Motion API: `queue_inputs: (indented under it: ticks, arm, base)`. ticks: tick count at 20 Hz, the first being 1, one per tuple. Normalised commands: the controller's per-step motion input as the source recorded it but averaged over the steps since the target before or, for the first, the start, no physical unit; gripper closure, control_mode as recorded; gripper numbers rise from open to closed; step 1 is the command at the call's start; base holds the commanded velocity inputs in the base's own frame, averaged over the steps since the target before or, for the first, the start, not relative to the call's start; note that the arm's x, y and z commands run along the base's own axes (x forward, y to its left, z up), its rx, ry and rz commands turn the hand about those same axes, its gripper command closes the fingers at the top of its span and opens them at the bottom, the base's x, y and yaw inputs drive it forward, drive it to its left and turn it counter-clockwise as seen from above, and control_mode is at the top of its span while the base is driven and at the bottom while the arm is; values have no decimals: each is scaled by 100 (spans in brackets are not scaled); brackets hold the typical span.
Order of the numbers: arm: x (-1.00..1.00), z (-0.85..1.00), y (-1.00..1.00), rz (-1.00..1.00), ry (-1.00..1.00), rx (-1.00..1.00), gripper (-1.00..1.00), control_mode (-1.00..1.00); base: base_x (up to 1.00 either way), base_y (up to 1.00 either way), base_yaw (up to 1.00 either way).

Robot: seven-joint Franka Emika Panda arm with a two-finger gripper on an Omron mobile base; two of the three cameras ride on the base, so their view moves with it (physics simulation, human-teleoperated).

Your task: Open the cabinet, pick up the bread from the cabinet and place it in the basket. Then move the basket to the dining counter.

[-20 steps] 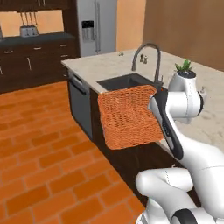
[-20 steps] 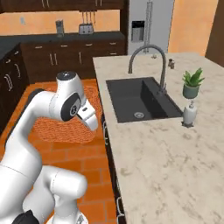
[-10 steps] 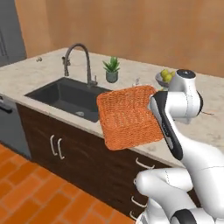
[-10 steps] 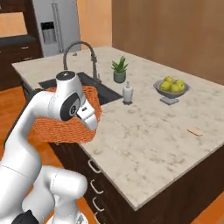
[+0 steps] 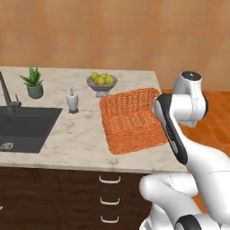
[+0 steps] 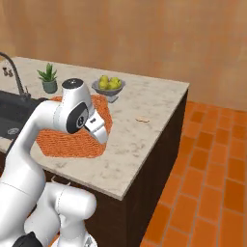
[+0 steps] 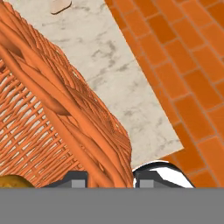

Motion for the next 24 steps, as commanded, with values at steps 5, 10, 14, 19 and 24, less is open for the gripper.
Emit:
queue_inputs:
  ticks: [5, 10, 14, 19, 24]
  arm:
    - [0, 0, 0, 0, 0, 0, 100, 100]
    - [0, 0, 0, 0, 0, 0, 100, 100]
    - [6, -1, 12, -7, 0, 0, 100, -100]
    - [77, -3, 34, -13, 2, -7, 100, -100]
    - [94, -32, -1, 5, 22, 4, 100, -100]
  base:
    - [19, 31, -45]
    - [32, 50, -39]
    - [19, 48, -24]
    - [0, 0, 0]
    - [0, 0, 0]
